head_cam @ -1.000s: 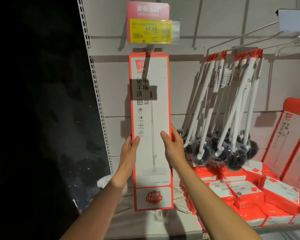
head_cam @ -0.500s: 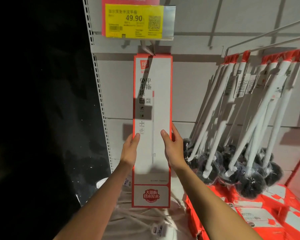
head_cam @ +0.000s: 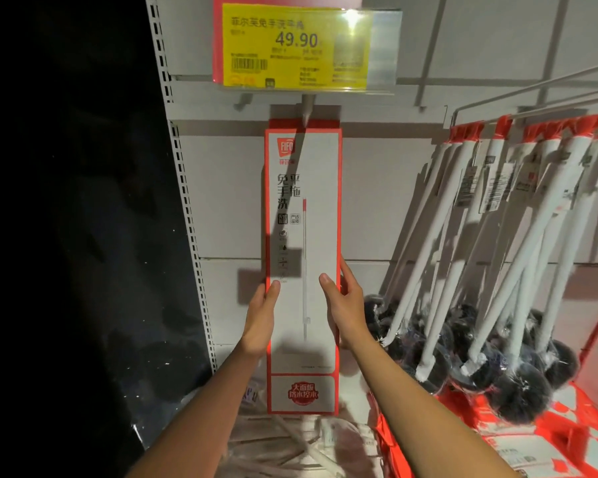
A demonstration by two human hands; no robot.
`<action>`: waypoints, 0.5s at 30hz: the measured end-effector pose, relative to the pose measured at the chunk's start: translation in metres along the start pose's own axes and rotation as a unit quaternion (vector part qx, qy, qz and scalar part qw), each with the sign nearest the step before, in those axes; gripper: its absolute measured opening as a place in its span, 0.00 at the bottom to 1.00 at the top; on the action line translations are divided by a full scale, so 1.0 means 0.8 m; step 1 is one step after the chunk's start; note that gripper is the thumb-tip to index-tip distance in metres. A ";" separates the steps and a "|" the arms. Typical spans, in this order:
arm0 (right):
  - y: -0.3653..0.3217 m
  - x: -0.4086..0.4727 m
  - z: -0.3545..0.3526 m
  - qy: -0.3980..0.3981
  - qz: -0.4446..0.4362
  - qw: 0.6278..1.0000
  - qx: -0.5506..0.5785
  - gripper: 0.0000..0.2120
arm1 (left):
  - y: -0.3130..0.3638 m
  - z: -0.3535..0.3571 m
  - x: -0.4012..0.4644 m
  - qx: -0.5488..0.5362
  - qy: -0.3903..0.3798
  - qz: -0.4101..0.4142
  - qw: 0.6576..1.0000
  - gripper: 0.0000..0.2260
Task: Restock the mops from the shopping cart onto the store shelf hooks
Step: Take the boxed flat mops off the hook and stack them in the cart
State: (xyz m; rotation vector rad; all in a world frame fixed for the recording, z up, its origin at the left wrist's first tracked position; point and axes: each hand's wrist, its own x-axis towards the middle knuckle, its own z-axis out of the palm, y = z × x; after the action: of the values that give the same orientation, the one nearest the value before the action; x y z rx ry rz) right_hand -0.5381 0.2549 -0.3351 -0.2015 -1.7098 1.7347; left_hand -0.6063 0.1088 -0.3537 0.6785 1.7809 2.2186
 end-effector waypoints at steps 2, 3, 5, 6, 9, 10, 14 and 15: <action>0.004 0.004 0.002 -0.003 -0.002 1.000 -0.016 0.27 | -0.004 -0.006 0.006 0.009 -0.010 -0.007 1.000 0.27; 0.007 0.006 0.002 -0.008 0.001 1.000 -0.023 0.26 | -0.006 -0.008 0.007 0.020 -0.017 -0.012 1.000 0.26; 0.013 0.009 0.002 -0.017 0.009 0.999 -0.037 0.26 | -0.012 -0.014 0.013 0.040 -0.026 -0.016 0.999 0.25; 0.017 0.011 0.002 -0.022 0.015 0.999 -0.043 0.27 | -0.015 -0.018 0.016 0.047 -0.029 -0.017 0.998 0.24; 0.022 0.020 0.004 -0.037 0.034 0.997 -0.066 0.27 | -0.022 -0.027 0.030 0.068 -0.038 -0.031 0.996 0.23; 0.024 0.023 0.005 -0.041 0.037 0.996 -0.074 0.27 | -0.022 -0.029 0.034 0.076 -0.038 -0.035 0.996 0.22; 0.032 0.030 0.010 -0.034 0.040 0.994 -0.091 0.25 | -0.025 -0.034 0.051 0.117 -0.055 -0.043 0.991 0.19; 0.034 0.032 0.011 -0.028 0.043 0.994 -0.093 0.24 | -0.028 -0.035 0.055 0.131 -0.060 -0.044 0.989 0.20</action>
State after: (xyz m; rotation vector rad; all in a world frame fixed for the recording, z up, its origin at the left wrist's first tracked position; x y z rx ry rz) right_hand -0.5717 0.2641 -0.3503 -0.3167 -1.9305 1.6555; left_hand -0.6607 0.1098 -0.3704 0.7522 2.0167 1.8648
